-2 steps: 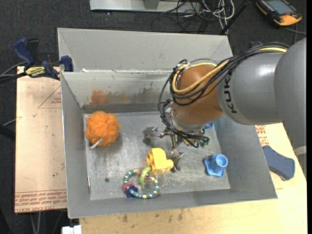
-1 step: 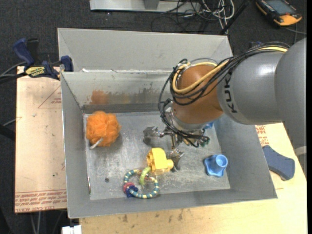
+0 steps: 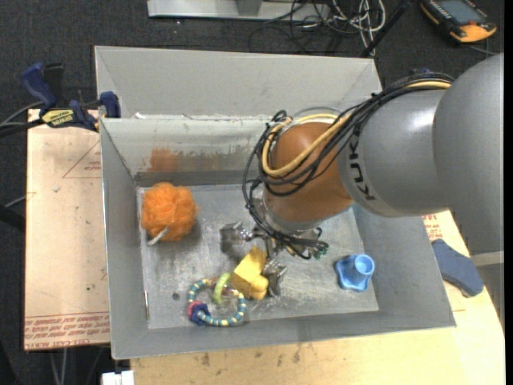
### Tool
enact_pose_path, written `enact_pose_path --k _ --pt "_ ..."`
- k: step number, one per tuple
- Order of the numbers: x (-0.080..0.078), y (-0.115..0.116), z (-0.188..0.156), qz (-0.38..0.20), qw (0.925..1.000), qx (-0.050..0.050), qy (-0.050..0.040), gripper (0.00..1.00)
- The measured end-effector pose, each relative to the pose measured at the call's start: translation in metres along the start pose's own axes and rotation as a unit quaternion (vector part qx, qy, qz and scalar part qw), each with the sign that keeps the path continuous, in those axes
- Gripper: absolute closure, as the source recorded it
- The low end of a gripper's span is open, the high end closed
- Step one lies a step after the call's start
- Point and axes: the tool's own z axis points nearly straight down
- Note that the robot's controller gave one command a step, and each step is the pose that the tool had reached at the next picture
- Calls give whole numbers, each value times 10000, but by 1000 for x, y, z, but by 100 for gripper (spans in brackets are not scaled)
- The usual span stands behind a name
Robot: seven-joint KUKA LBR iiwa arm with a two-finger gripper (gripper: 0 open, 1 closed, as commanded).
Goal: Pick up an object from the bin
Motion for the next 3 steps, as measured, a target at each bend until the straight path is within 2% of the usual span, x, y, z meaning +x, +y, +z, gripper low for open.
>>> enact_pose_path --k 1,2,3 --pt "-2 24 2 -359 9993 -35 -58 100" --pt "1 19 2 -390 9992 -28 -66 100" --pt "9 24 -125 -200 9998 -9 -13 100"
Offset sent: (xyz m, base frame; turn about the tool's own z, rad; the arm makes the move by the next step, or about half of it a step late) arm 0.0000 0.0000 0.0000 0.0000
